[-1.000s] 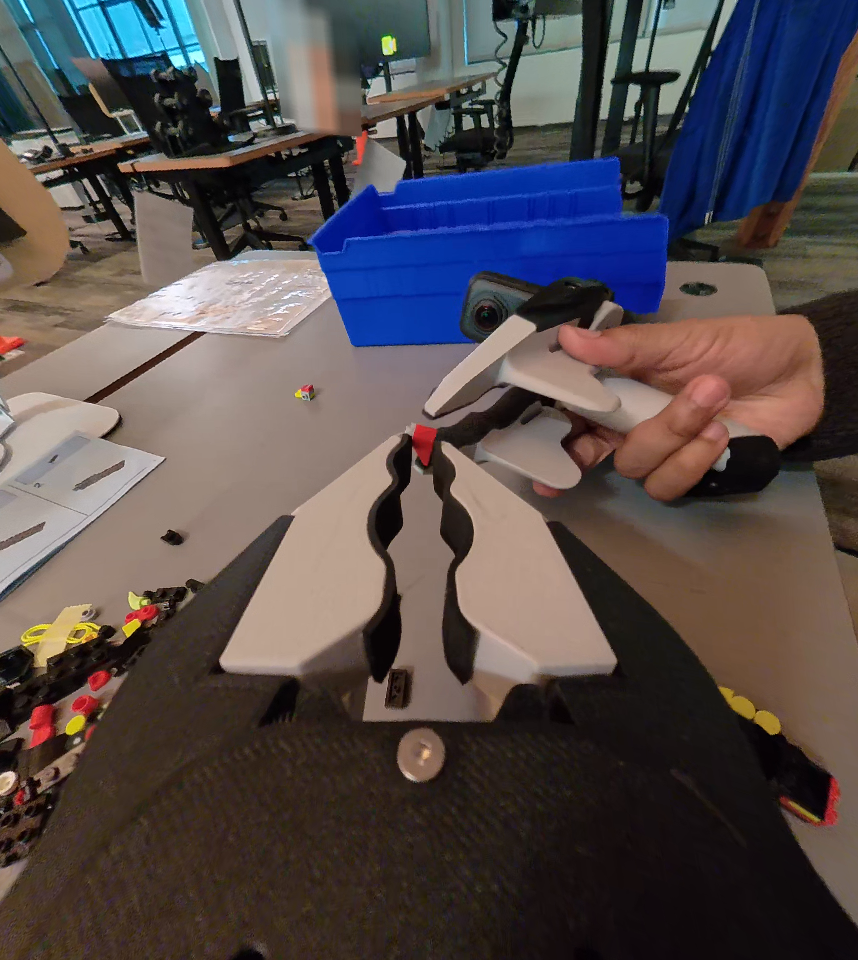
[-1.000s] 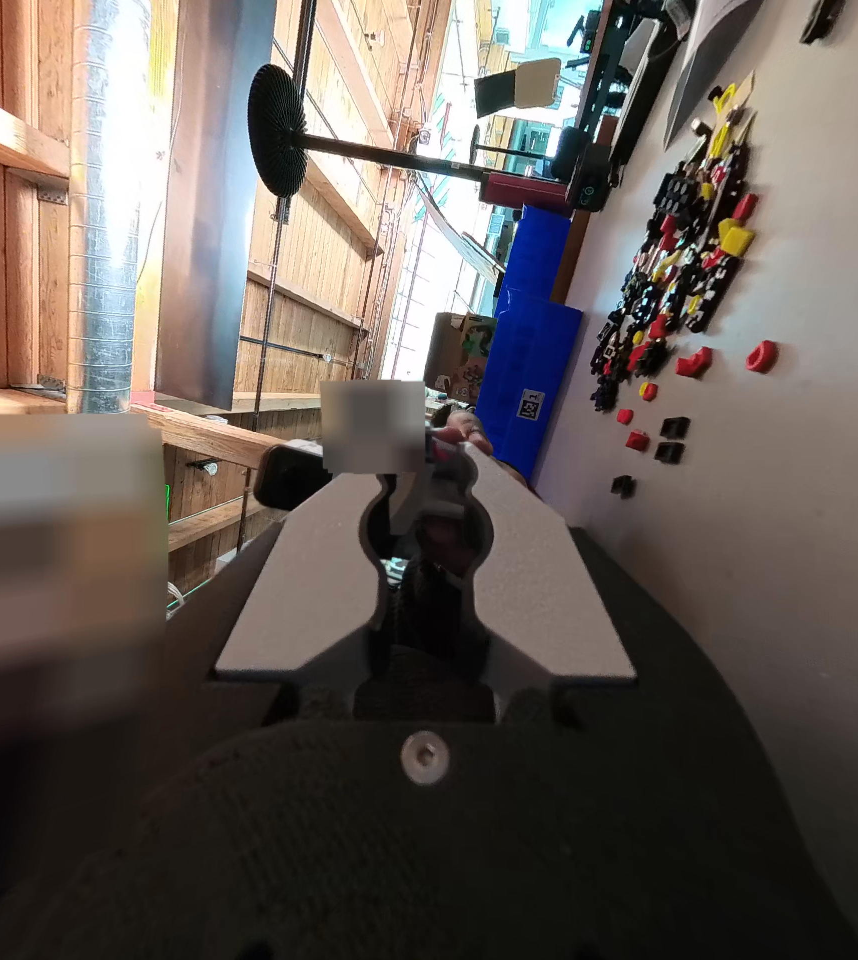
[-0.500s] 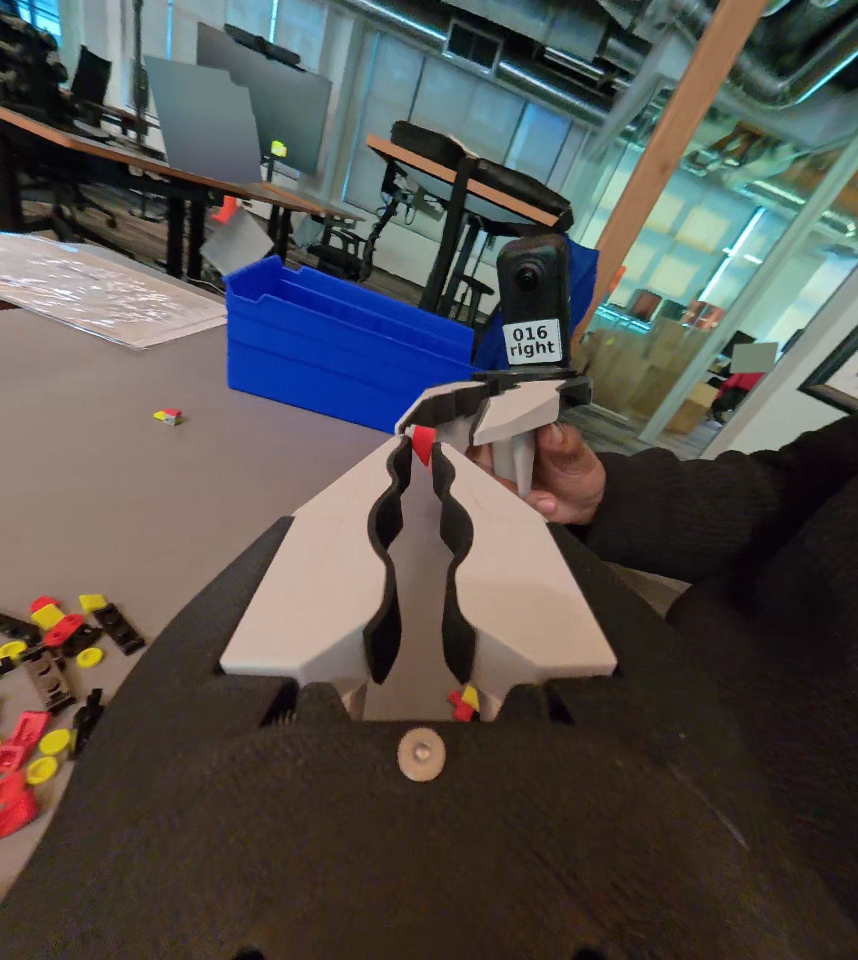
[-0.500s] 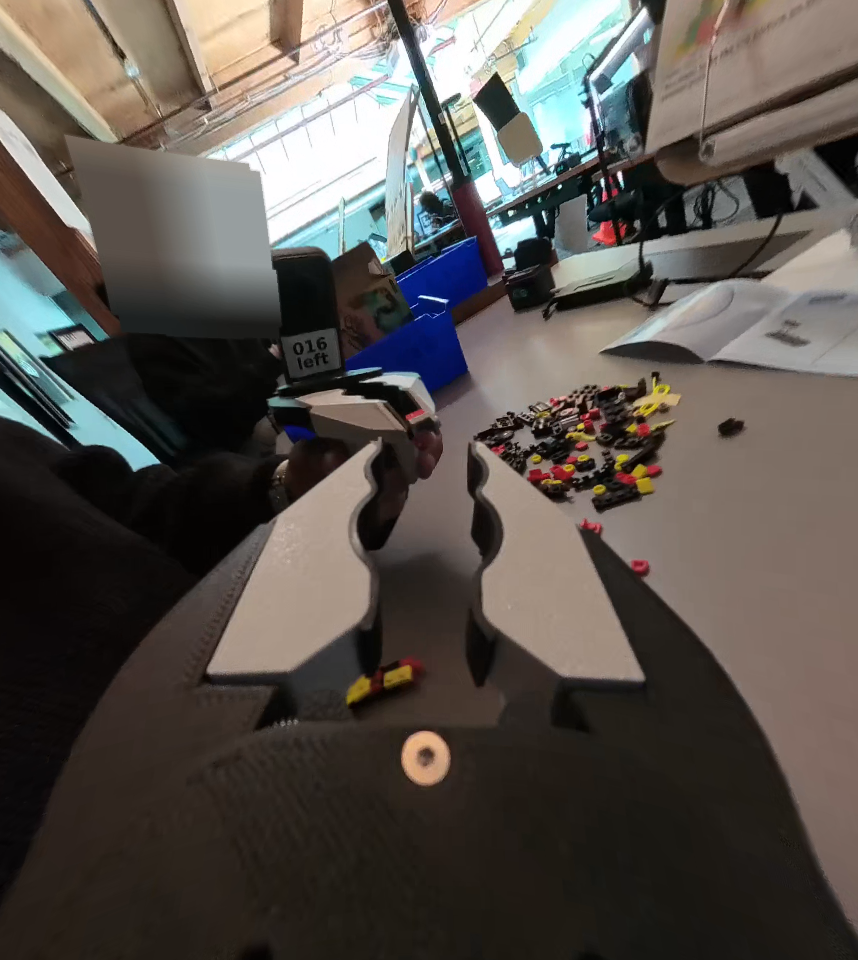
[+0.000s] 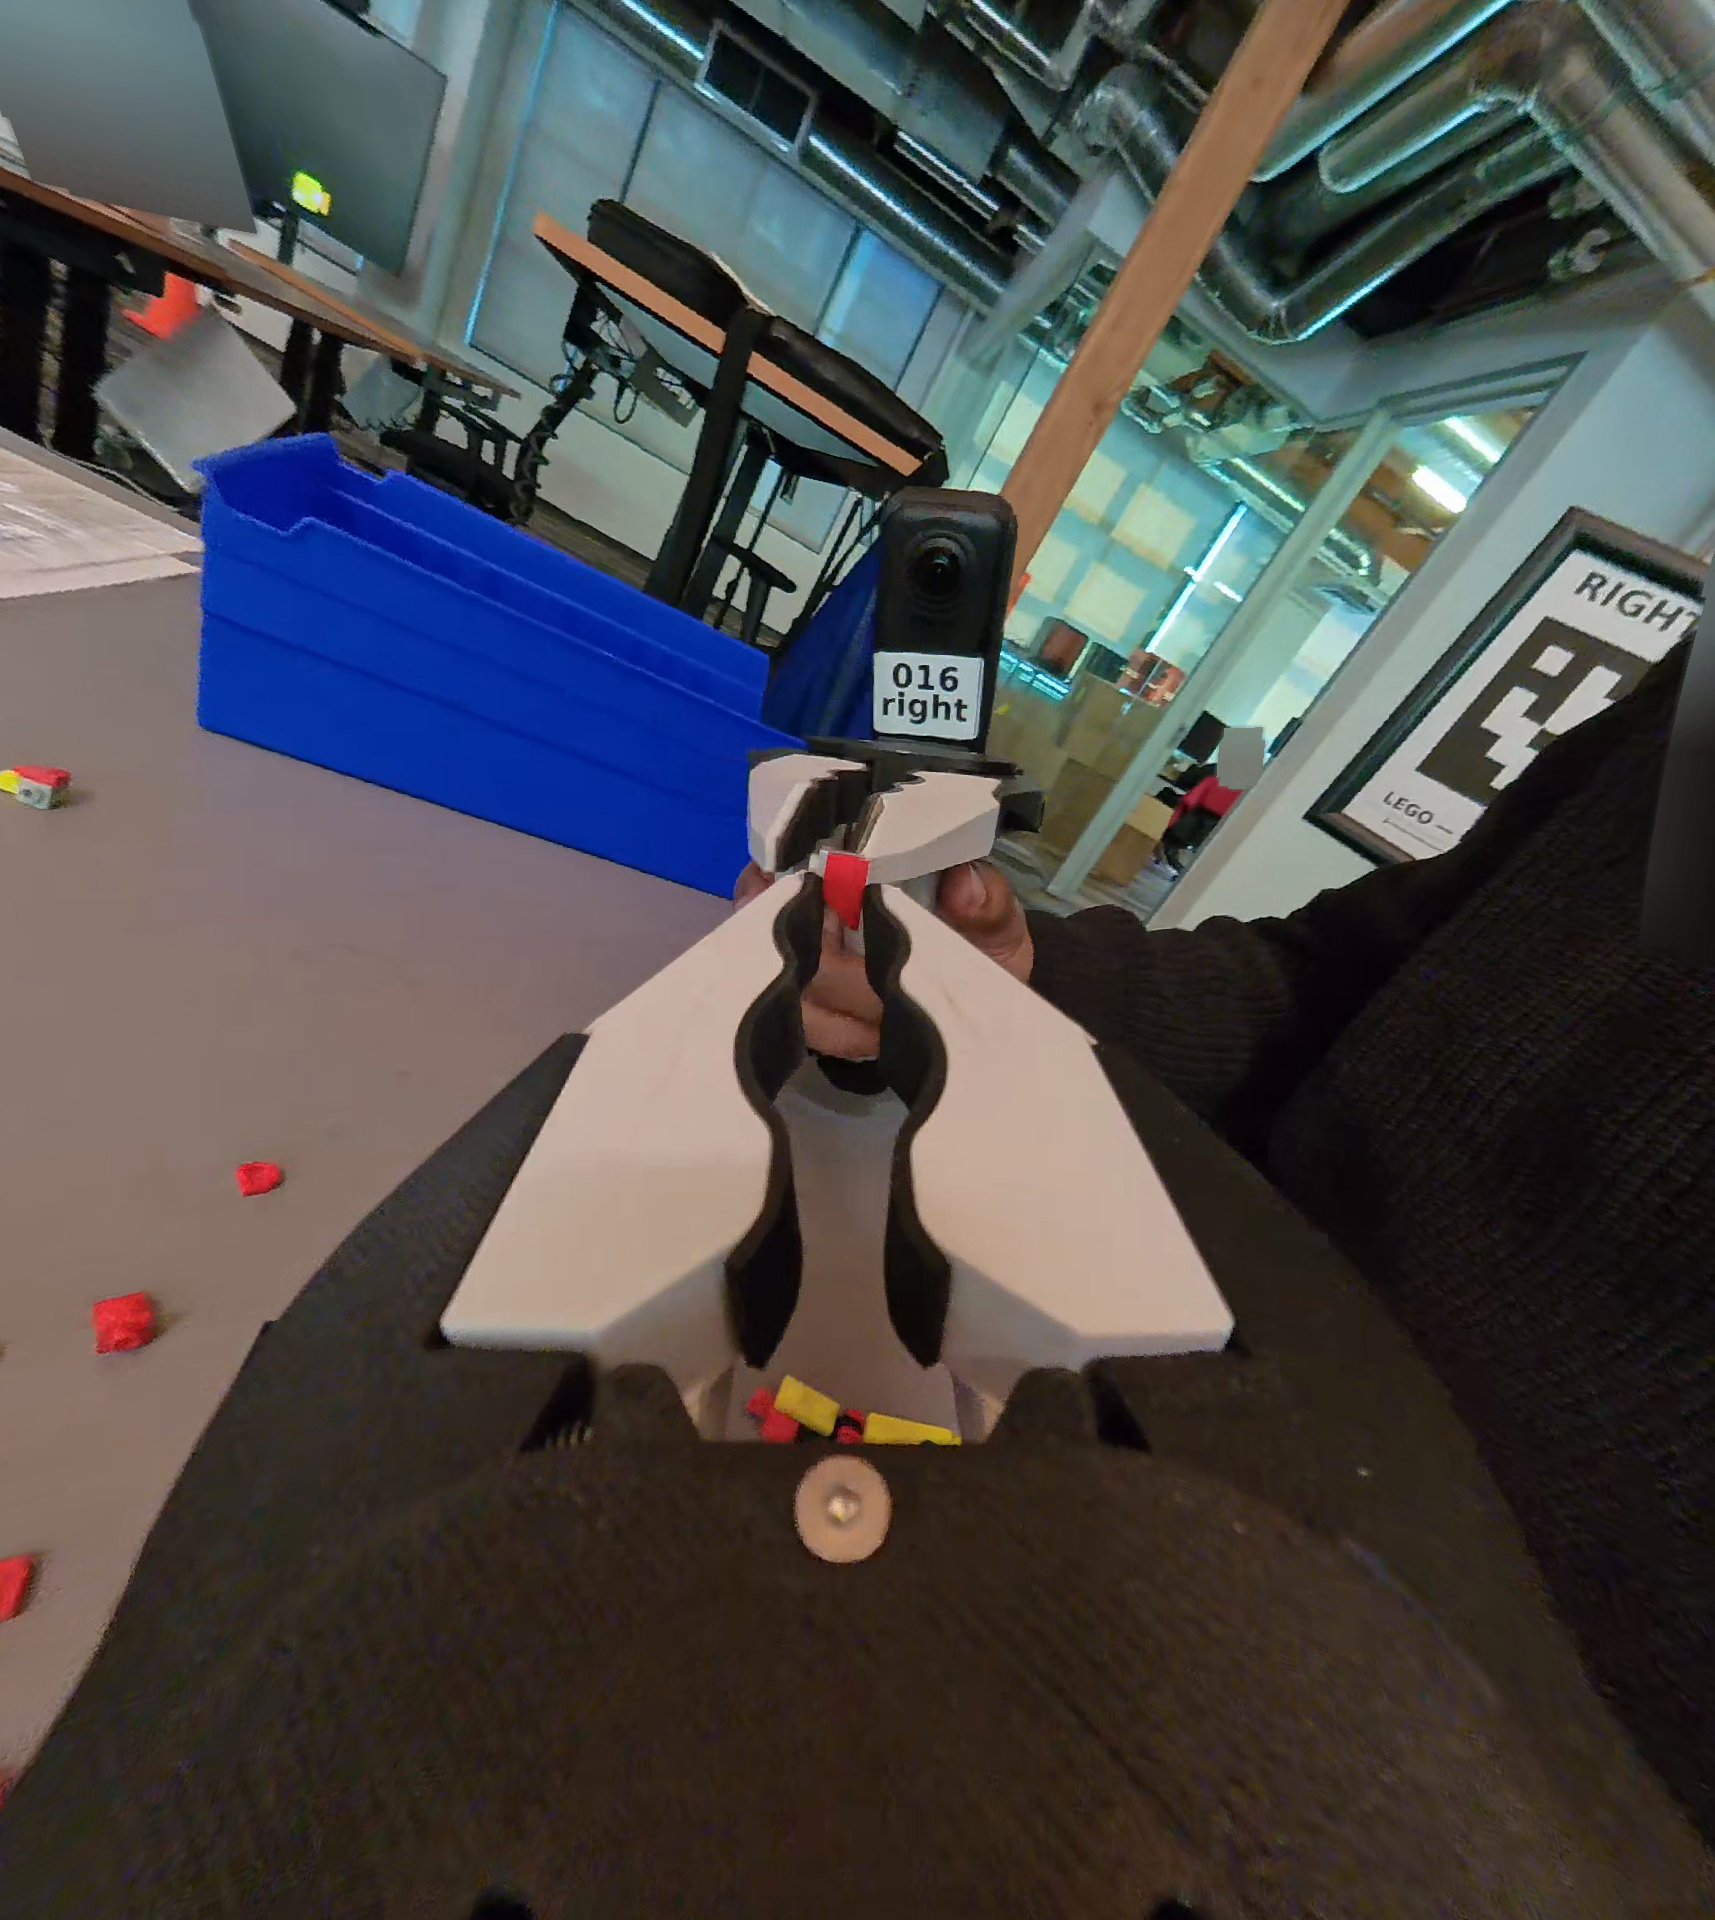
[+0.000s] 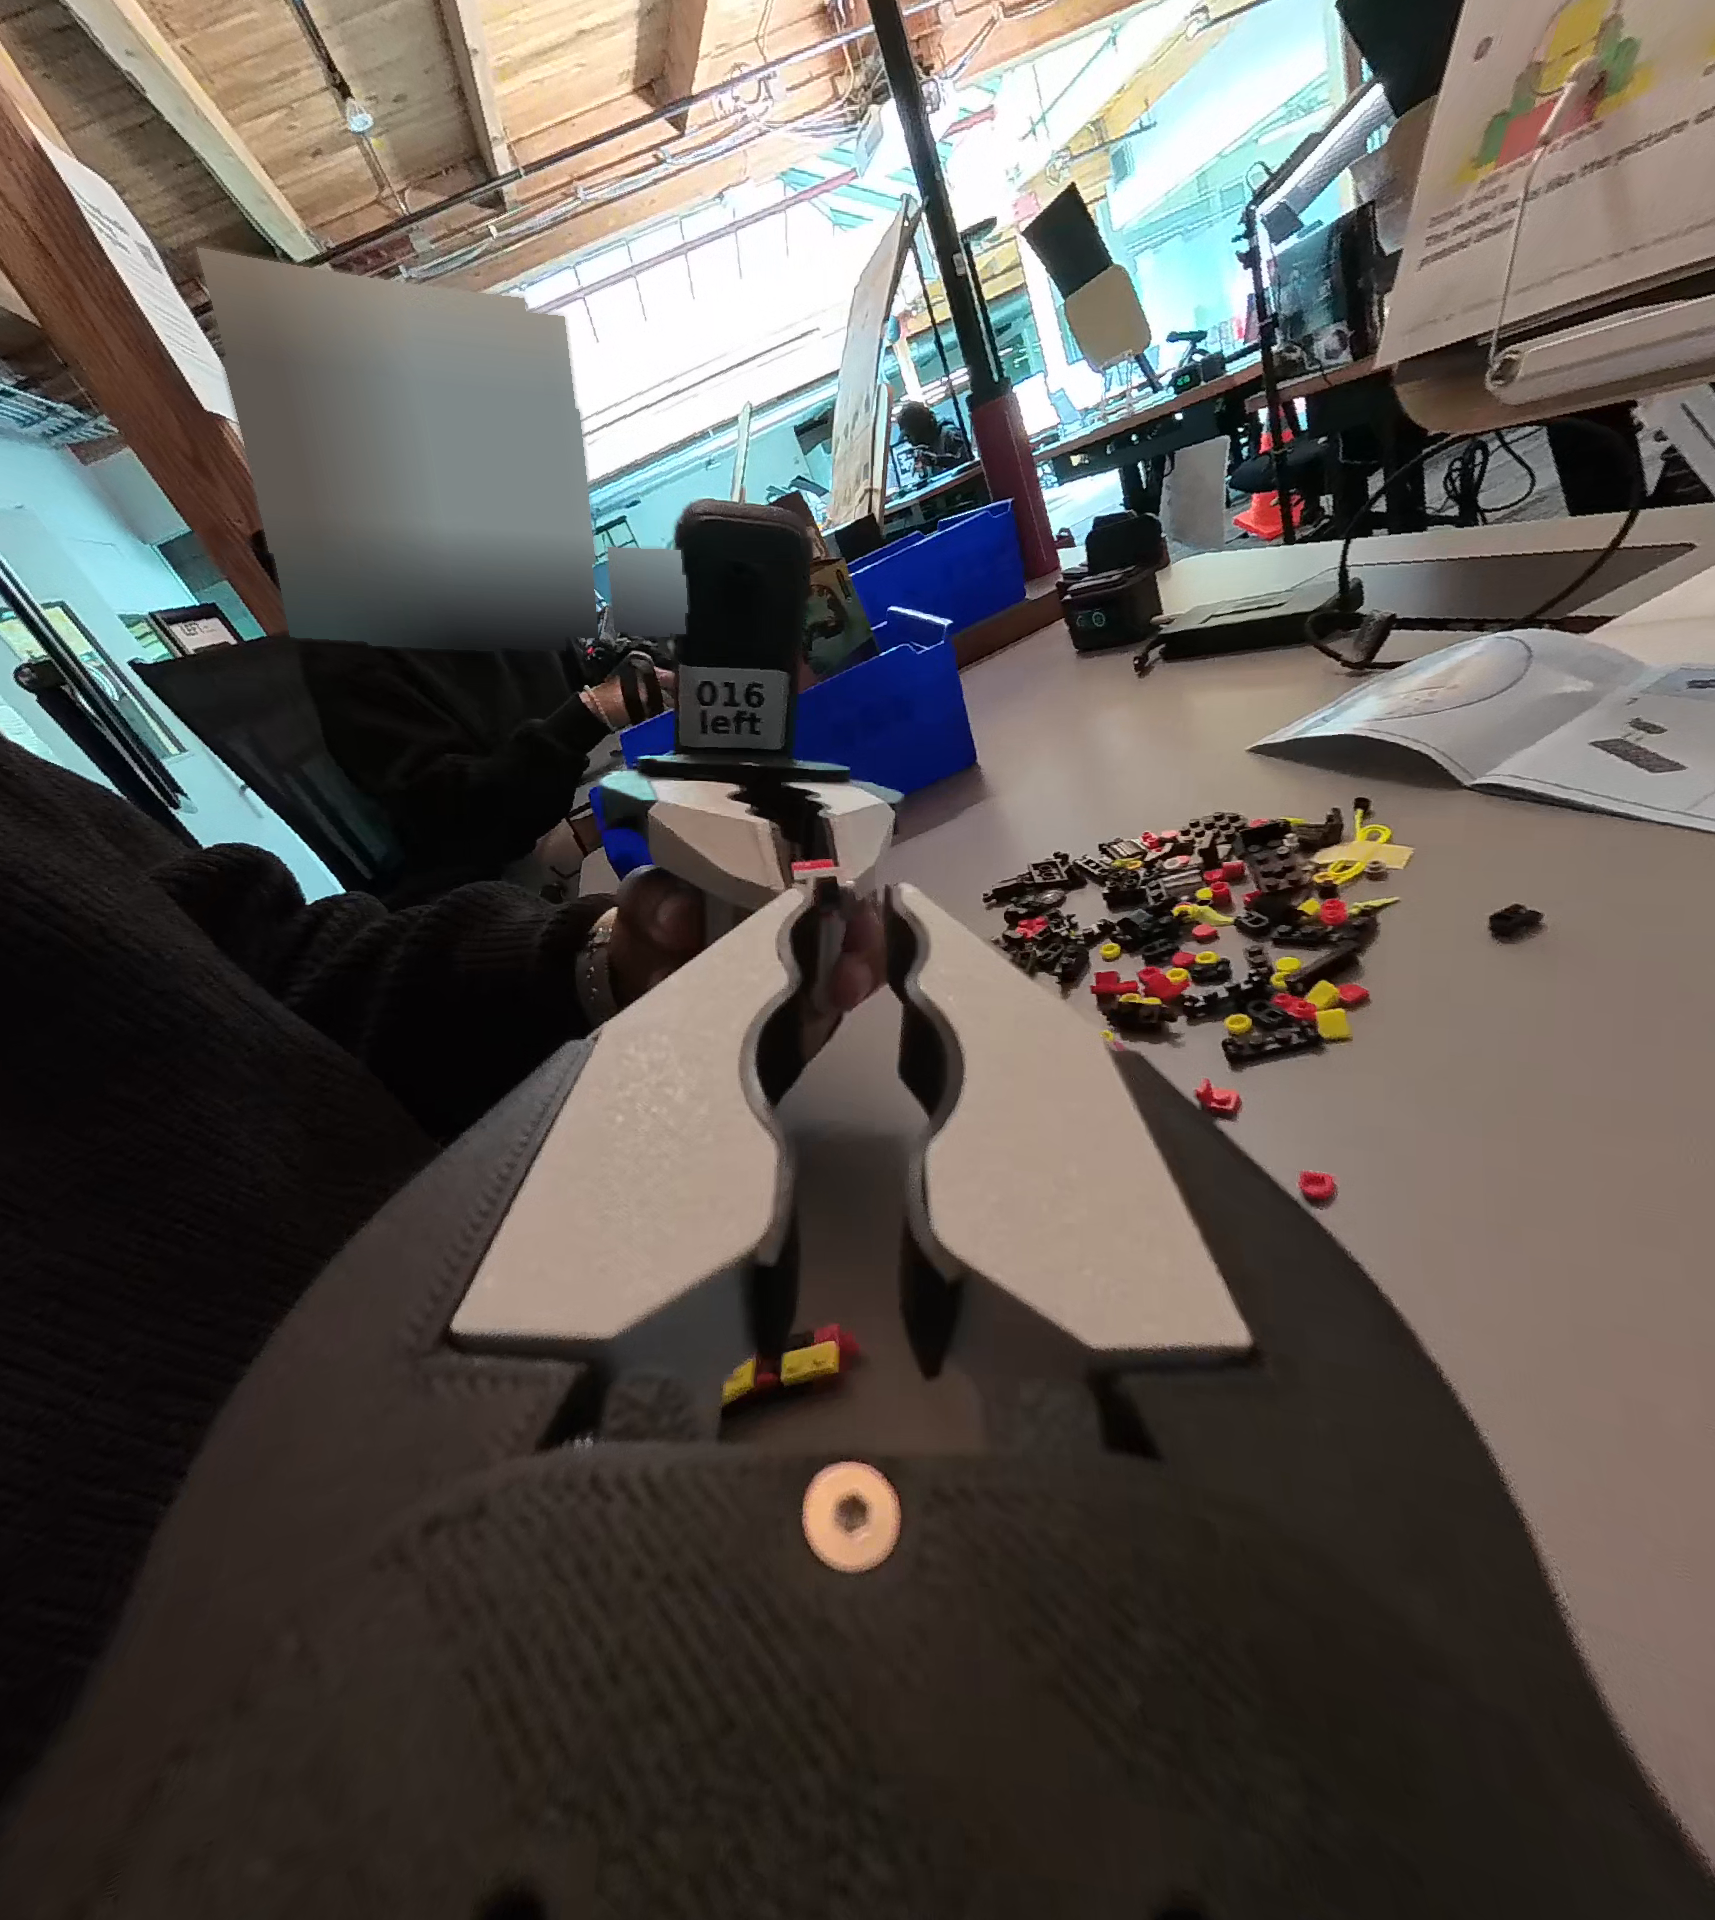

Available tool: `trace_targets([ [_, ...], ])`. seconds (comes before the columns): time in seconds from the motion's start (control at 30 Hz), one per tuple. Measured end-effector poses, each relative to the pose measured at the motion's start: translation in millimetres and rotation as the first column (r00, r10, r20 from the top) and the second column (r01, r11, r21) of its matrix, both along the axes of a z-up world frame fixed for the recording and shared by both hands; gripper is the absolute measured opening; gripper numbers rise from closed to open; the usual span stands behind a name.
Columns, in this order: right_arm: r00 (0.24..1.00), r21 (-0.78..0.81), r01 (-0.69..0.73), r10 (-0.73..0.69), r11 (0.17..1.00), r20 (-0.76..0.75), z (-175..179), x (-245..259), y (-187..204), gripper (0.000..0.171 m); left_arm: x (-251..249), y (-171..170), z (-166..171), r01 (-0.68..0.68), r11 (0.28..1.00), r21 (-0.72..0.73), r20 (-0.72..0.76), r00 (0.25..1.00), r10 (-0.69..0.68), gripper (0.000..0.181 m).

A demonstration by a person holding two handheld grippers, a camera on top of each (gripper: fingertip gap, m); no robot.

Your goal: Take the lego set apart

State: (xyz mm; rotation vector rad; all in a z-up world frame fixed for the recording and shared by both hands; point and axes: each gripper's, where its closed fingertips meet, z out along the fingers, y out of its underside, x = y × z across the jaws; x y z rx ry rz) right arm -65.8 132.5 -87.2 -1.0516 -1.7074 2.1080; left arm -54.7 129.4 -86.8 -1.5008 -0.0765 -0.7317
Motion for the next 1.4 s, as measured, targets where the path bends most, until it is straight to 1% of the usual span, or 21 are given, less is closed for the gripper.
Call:
trace_targets([
  [0.23, 0.998, -0.044, -0.062, 0.061, 0.997, -0.006, 4.4, 6.3, -5.1, 0.001, 4.6, -3.8, 5.1, 0.105, 0.994, 0.016, 0.150, 0.983, -0.106, 0.003],
  [0.33, 0.998, -0.059, -0.056, 0.057, 0.997, 0.004, 4.6, 4.8, -3.3, 0.001, 3.4, -2.2, 5.2, 0.100, 0.995, 0.017, 0.175, 0.979, -0.102, 0.003],
  [0.43, 0.999, -0.065, -0.021, 0.024, 0.998, 0.038, 1.1, -0.6, 0.4, 0.001, -1.6, -0.5, 3.3, 0.061, 0.998, 0.006, 0.162, 0.985, -0.061, 0.007],
  [0.5, 0.997, -0.085, 0.025, -0.019, 0.996, 0.077, -2.5, -6.7, 6.5, 0.001, -9.0, 0.9, 1.8, -0.006, 1.000, -0.005, 0.116, 0.993, 0.006, 0.017],
  [0.53, 0.995, -0.108, 0.051, -0.041, 0.993, 0.094, -3.3, -9.9, 10.3, 0.001, -13.4, 2.0, -0.4, -0.051, 0.999, -0.016, 0.077, 0.996, 0.052, 0.021],
  [0.6, 0.986, -0.175, 0.106, -0.081, 0.979, 0.146, -4.8, -16.5, 18.3, 0.001, -19.9, 4.9, -7.3, -0.138, 0.989, -0.045, -0.028, 0.990, 0.137, 0.025],
  [0.67, 0.970, -0.248, 0.170, -0.118, 0.954, 0.214, -8.9, -22.9, 25.6, 0.001, -23.8, 8.7, -14.8, -0.219, 0.973, -0.073, -0.143, 0.968, 0.207, 0.028],
  [0.73, 0.950, -0.315, 0.222, -0.131, 0.923, 0.285, -15.5, -27.3, 28.6, 0.001, -30.0, 12.0, -20.5, -0.313, 0.946, -0.085, -0.245, 0.927, 0.284, 0.030],
  [0.87, 0.927, -0.416, 0.252, -0.093, 0.874, 0.364, -22.6, -29.8, 22.2, 0.001, -29.4, 15.8, -29.5, -0.372, 0.922, -0.104, -0.370, 0.876, 0.311, 0.026],
  [0.93, 0.923, -0.415, 0.255, -0.093, 0.874, 0.372, -24.3, -30.0, 18.3, 0.001, -32.2, 16.5, -31.7, -0.403, 0.909, -0.104, -0.407, 0.852, 0.330, 0.022],
  [1.1, 0.924, -0.365, 0.262, -0.122, 0.894, 0.363, -26.4, -29.6, 13.7, 0.001, -33.1, 14.8, -27.7, -0.411, 0.908, -0.077, -0.426, 0.837, 0.343, 0.013],
  [1.17, 0.925, -0.338, 0.265, -0.139, 0.903, 0.354, -27.9, -29.3, 13.7, 0.001, -30.6, 14.9, -27.2, -0.406, 0.911, -0.066, -0.451, 0.827, 0.336, 0.003],
  [1.3, 0.927, -0.280, 0.256, -0.153, 0.925, 0.343, -30.3, -27.5, 13.4, 0.001, -30.2, 15.0, -29.5, -0.421, 0.905, -0.061, -0.504, 0.796, 0.337, 0.001],
  [1.4, 0.935, -0.219, 0.241, -0.165, 0.946, 0.314, -27.8, -25.0, 9.6, 0.002, -33.2, 13.9, -24.1, -0.434, 0.899, -0.052, -0.481, 0.800, 0.358, 0.000],
])
